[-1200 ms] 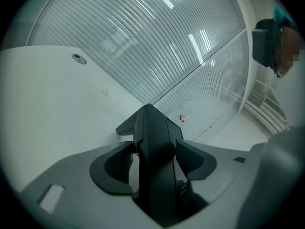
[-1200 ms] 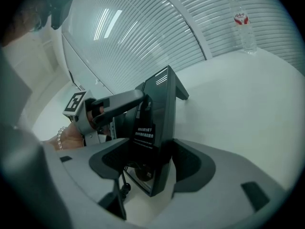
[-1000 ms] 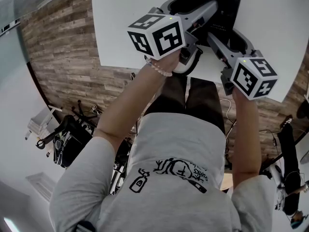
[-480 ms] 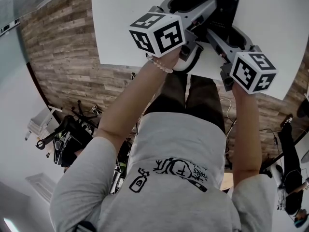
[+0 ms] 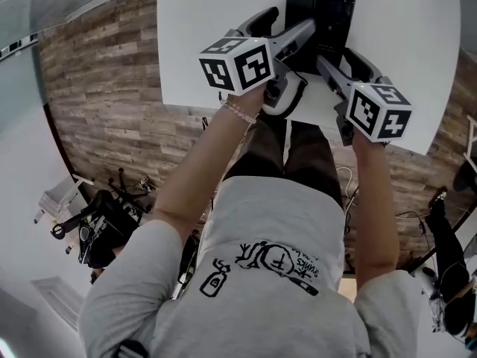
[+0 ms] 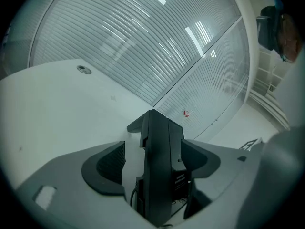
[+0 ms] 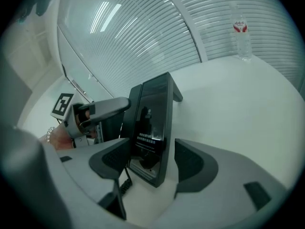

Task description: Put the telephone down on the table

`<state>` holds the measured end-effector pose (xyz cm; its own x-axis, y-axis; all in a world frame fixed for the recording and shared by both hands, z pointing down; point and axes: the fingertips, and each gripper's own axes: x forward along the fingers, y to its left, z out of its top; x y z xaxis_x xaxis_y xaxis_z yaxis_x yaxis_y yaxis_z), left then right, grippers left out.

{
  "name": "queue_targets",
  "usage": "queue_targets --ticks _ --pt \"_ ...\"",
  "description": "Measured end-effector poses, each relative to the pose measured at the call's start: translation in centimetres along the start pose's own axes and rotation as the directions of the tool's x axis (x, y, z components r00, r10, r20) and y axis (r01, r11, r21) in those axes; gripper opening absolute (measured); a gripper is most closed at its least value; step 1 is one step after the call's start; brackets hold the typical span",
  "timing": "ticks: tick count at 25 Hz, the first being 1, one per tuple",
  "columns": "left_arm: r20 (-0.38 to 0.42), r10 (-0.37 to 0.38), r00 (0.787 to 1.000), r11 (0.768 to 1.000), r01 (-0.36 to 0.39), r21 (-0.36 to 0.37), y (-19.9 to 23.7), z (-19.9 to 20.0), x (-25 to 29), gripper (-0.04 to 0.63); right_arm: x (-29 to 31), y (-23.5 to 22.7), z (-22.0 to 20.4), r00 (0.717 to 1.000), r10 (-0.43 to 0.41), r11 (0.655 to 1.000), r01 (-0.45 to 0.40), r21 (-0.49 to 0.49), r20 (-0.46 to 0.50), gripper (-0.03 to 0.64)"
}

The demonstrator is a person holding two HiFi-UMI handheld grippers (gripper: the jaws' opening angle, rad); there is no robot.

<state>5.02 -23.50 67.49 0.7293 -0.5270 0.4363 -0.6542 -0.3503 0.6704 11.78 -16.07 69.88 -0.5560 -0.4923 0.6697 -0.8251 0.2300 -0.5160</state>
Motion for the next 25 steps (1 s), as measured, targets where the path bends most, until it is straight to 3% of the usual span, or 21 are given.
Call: queue_targets --ticks 4,9,14,19,25 --pt "0.012 0.017 1.000 1.000 -0.016 -0.010 -0.4 0.5 -2.5 0.345 -1.7 0.7 1.5 0.999 -0.008 1.000 0.009 -0.025 0.033 0.264" --pt "0.030 -0.022 0.999 0.999 0.023 -0.041 -2.5 1.4 -5.5 0.345 -4.7 2.6 3.7 0.997 -0.002 0.998 0.007 -0.066 0.080 0.264" --pt "0.050 -0.021 0.999 1.000 0.021 0.006 -4.9 3.0 -9.1 0.344 -8.1 4.4 5.0 0.992 -0.008 0.997 0.018 -0.076 0.126 0.264" --pt "0.027 -0.024 0.999 0.995 0.021 0.094 -7.2 4.2 -11.5 0.342 -10.9 6.7 6.8 0.984 0.054 0.994 -0.036 -0.102 0.172 0.262" --pt "0.070 -0.030 0.997 0.992 0.021 0.122 -9.3 6.6 -14.3 0.253 -14.1 8.7 9.1 0.975 0.067 0.983 -0.029 -0.180 0.210 0.257"
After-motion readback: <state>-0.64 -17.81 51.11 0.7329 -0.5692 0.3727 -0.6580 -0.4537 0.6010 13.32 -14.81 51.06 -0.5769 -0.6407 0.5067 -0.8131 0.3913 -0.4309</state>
